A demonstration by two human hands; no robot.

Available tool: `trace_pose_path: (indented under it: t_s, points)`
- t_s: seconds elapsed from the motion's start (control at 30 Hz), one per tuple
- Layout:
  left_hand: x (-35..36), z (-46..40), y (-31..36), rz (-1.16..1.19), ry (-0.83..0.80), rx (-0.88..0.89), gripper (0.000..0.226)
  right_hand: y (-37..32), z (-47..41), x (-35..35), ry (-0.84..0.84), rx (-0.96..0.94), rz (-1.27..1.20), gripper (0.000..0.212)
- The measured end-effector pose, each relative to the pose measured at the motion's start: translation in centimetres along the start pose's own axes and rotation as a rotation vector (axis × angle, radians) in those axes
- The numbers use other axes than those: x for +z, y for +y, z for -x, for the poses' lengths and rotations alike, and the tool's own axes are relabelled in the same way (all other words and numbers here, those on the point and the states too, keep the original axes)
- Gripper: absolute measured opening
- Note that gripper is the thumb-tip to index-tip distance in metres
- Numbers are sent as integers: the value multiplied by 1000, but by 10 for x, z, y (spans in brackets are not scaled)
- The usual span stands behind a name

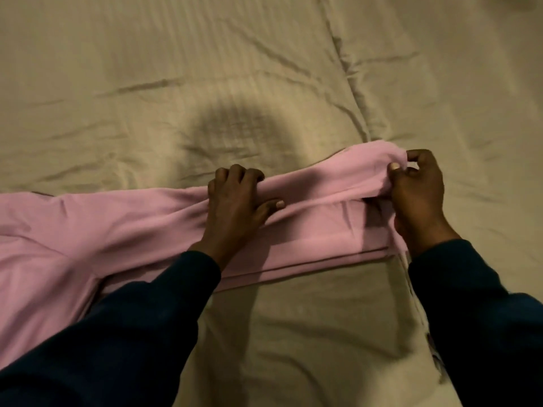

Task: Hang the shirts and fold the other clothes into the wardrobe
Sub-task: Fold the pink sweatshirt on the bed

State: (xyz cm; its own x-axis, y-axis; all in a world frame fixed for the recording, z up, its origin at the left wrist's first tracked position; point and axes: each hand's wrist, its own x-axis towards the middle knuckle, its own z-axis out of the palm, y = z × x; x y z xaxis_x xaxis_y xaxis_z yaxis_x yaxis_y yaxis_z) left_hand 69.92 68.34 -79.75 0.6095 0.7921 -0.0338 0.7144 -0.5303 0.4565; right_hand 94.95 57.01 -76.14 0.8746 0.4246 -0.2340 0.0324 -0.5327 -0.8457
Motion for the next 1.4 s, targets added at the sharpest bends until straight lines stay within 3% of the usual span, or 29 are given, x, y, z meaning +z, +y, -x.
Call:
trace_pose_path:
  t_s: [0.13,0.23,0.37,0.47,0.53,0.6,0.67,0.8,0.93,1.03,1.17,1.27,1.4]
  points:
    - [-1,-7,0,21,27,-9,60,6,-15,-9,-265,326,-28,13]
    - [-6,-15,-1,83,24,-46,52,7,-23,-15,-356,382,-42,52]
    - [-22,-27,-25,72,-46,-35,29,-1,-27,-13,-340,389,-80,61]
    - [-31,-21,-36,123,-171,-51,19,-13,-29,-6,-455,462,-140,76]
    - [-30,-15,-36,133,-151,-42,18,-18,-27,-3,-506,427,-184,62]
    - [-30,-14,-34,188,-85,-60,13,-15,-33,-3,-433,368,-230,28]
    - [-30,-19,-33,250,-46,-100,12,-8,-39,-9,-371,362,-265,8]
    - [-29,-31,-31,196,-6,-120,18,8,-33,-18,-291,331,7,20]
    - [-29,-36,-35,108,2,-91,19,11,-26,-4,-39,112,305,13]
    - [-38,-40,-47,151,-50,-79,24,3,-19,10,78,-285,638,35]
    - [-65,-33,-77,60,-135,-96,34,-11,-5,44,-223,-787,661,31]
    - [-75,-19,-91,22,-279,-110,30,-15,4,72,-482,-910,771,29]
    - [-86,-10,-111,15,-309,-98,41,-22,-2,78,-495,-918,828,37]
